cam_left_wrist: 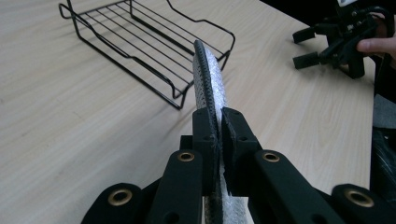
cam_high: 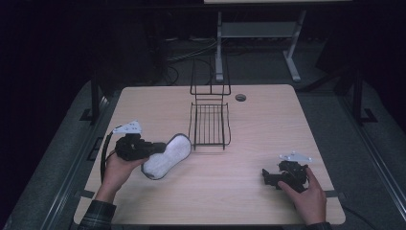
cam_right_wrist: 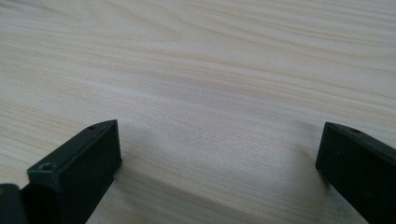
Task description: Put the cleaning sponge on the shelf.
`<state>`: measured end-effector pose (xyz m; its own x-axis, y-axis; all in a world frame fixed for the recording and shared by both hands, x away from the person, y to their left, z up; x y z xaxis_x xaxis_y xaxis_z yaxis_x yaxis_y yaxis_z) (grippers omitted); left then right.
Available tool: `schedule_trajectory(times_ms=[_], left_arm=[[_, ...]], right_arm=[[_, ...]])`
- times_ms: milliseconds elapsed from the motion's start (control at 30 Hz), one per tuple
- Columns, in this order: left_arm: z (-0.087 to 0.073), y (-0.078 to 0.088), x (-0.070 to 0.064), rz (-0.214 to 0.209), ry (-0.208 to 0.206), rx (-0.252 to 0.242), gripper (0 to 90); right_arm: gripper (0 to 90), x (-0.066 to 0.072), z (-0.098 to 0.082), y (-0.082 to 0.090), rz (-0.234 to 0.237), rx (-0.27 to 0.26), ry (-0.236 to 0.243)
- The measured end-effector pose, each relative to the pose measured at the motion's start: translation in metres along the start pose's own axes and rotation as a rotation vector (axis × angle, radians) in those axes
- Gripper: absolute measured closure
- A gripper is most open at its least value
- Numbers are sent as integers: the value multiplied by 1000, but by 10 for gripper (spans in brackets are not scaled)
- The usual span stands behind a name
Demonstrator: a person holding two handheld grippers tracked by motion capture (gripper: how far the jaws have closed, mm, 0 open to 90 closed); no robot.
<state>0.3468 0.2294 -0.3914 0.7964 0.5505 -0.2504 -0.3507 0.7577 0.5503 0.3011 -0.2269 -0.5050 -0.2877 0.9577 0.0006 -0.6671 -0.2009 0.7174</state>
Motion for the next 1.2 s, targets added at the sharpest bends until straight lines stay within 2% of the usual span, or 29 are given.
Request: schedule_trajectory(times_ms=[233,700,1200], left_arm=[[11,-2,8,13,-7,-14,844],[36,-14,20,12,1,-47,844],[62,-36,33,8,36,-69,840]], right_arm=[[0,0,0,0,0,0,0],[0,0,0,0,0,1,1],[0,0,0,0,0,1,2]])
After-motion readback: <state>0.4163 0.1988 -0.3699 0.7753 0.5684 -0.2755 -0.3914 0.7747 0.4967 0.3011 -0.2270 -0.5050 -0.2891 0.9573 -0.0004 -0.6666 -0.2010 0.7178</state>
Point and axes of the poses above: each handheld gripper's, and its own axes: y roughly backward along the jaws, z roughly out of its top, x roughly to its left, the point moved 3 cm from there along -y, roughly forward along the jaws, and after that the axes turned 2 degrees about y, right-handed, at the moved point
